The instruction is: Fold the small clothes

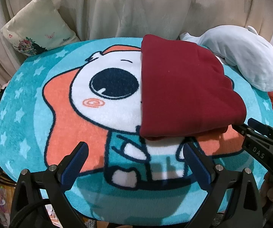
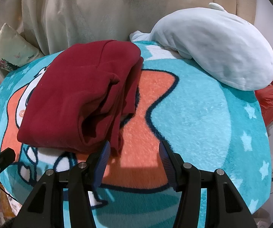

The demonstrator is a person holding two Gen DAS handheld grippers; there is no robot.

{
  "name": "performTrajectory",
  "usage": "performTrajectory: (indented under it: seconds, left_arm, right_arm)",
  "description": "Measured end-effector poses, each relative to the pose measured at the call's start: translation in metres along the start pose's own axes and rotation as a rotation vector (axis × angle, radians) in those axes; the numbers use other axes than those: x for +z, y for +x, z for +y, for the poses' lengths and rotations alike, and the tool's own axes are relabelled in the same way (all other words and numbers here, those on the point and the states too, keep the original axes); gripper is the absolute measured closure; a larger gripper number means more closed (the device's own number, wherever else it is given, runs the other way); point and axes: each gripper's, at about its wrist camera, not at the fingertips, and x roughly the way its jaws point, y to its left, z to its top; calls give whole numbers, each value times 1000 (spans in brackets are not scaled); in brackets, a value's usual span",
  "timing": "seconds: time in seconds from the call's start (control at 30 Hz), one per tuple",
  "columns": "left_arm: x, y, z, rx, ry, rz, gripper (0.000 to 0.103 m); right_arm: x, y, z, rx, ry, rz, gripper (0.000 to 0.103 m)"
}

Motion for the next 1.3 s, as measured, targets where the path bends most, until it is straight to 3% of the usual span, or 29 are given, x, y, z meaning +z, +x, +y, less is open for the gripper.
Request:
performTrajectory:
  seconds: [1.3]
  left_arm:
    - [-13,-8,3,0,-17,1,4]
  right_arm:
    - [-11,-12,11,6,-16,-13,45]
